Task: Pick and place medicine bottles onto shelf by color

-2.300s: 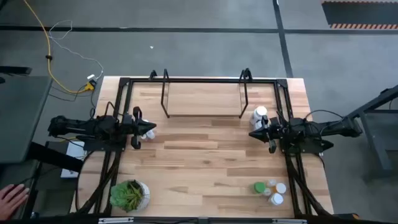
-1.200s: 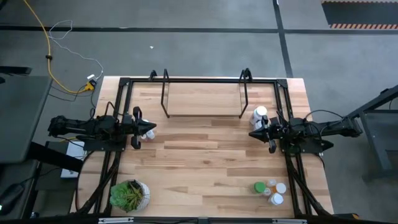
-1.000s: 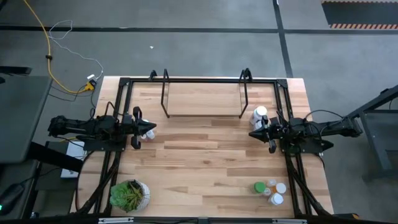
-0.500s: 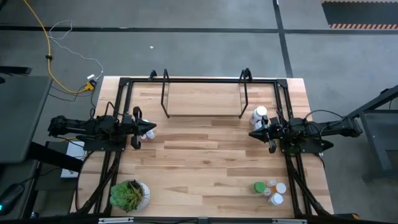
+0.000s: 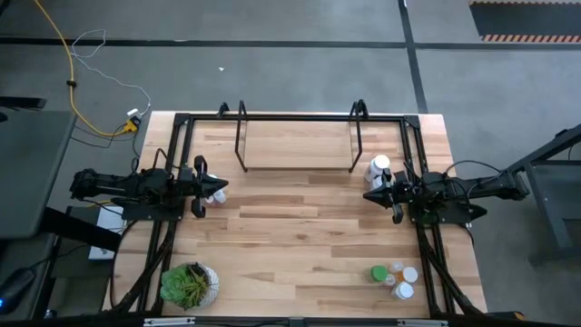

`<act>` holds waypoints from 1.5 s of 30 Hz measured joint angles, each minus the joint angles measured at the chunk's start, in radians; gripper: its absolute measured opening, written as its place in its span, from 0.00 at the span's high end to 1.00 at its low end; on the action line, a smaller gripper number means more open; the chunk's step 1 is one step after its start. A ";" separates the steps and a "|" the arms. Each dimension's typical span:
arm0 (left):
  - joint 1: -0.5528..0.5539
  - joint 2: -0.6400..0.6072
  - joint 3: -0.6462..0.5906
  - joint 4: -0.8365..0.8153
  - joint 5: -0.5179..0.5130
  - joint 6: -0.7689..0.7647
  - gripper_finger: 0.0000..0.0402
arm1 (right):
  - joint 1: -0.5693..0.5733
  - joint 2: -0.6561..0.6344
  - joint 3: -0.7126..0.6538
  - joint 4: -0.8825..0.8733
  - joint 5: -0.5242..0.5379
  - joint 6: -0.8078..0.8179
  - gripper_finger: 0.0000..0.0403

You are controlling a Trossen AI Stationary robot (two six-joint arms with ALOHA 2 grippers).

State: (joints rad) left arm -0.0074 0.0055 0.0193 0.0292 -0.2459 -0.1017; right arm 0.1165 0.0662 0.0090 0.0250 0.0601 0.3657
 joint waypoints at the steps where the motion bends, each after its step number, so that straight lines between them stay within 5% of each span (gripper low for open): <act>1: 0.000 0.000 0.000 0.000 0.000 0.000 1.00 | 0.000 0.000 0.000 0.000 0.000 0.000 1.00; 25: 0.000 0.000 0.000 0.010 0.000 -0.008 1.00 | 0.000 0.000 0.000 0.000 0.000 0.000 1.00; 32: 0.000 0.002 0.000 0.418 -0.019 -0.165 1.00 | 0.000 0.000 0.000 0.000 0.000 0.000 1.00; 36: 0.000 0.018 0.006 0.570 -0.199 -0.182 1.00 | 0.000 0.000 0.000 0.000 0.000 0.000 1.00; 39: 0.000 0.065 0.073 0.511 -0.261 -0.246 0.97 | 0.000 0.000 0.000 0.000 0.000 0.000 1.00; 45: 0.000 0.242 0.346 0.070 -0.334 -0.279 0.79 | 0.000 0.000 0.000 0.000 0.000 0.000 1.00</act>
State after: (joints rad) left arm -0.0071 0.2477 0.3652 0.0988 -0.5800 -0.3803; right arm 0.1165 0.0661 0.0089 0.0248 0.0605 0.3660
